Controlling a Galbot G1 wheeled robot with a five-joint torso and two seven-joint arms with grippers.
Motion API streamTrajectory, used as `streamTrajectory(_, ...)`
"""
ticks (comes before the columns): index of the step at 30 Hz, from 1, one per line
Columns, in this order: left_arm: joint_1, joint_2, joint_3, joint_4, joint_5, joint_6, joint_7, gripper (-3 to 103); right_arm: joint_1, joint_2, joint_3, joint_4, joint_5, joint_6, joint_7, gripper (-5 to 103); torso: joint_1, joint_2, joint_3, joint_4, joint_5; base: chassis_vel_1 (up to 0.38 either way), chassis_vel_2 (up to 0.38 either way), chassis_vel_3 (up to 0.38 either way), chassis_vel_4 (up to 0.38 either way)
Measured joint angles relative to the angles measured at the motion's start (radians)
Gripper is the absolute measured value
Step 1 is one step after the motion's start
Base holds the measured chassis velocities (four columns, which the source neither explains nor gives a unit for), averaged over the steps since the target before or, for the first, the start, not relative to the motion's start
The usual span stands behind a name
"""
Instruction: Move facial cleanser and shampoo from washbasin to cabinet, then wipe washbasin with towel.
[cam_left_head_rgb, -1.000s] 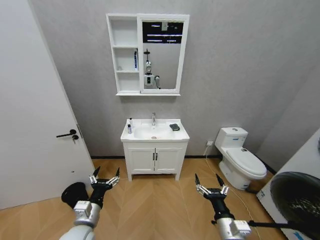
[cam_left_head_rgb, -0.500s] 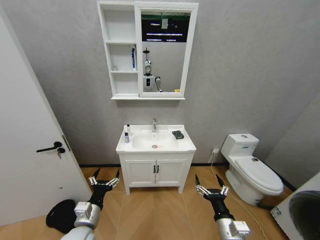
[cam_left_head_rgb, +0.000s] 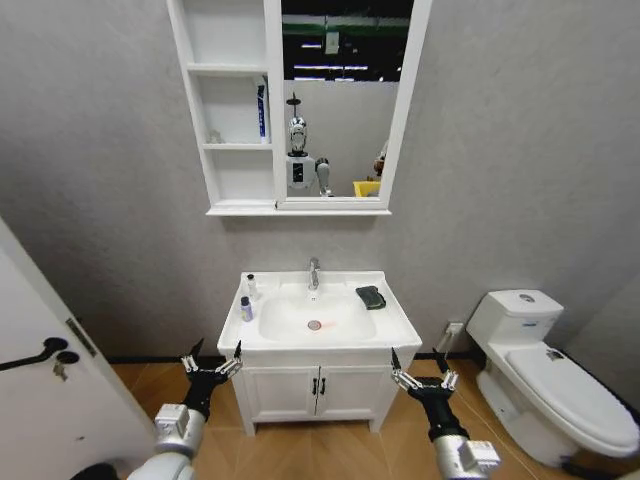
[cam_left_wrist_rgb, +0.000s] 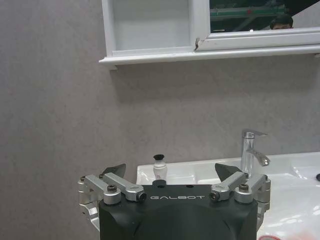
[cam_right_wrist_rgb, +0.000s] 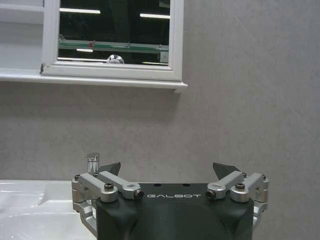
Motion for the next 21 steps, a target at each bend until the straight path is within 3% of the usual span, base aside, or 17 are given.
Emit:
streamTrajectory(5,-0.009,0.0,0.0,0.022,0.003,0.0,0.0,98,0.011,-0.002,-0.005,-0.013,-0.003,0.021,0.025,100,0.0,0.0,0.0,-0.0006,-0.0009,-0.348,0.352,0.353,-0.351)
streamTrajectory(7,-0.012,-0.001,0.001,0.031,0.004,0.0,0.0,98,0.012,-0.004,-0.004,-0.014,-0.008,0.019,0.025,100,0.001,0.0,0.0,0.0008,0.0005,-0.294,0.299,0.299,-0.309)
streamTrajectory(9,-0.018,-0.001,0.003,0.042,0.006,0.0,0.0,98,0.009,-0.007,-0.003,-0.014,-0.011,0.013,0.024,100,0.001,0.0,0.0,-0.0002,-0.0011,-0.294,0.246,0.23,-0.221)
streamTrajectory(15,-0.036,-0.002,0.004,0.1,0.016,-0.006,-0.001,98,-0.006,-0.011,-0.01,-0.003,-0.005,-0.023,0.021,100,0.001,0.0,0.0,-0.0009,-0.0009,-0.1,0.12,-0.003,-0.033)
streamTrajectory(21,-0.068,-0.003,0.0,0.183,0.021,-0.017,-0.005,98,-0.009,-0.013,-0.006,-0.002,-0.01,-0.027,0.016,100,-0.002,0.001,-0.001,0.0002,-0.0006,0.074,-0.021,-0.054,0.037)
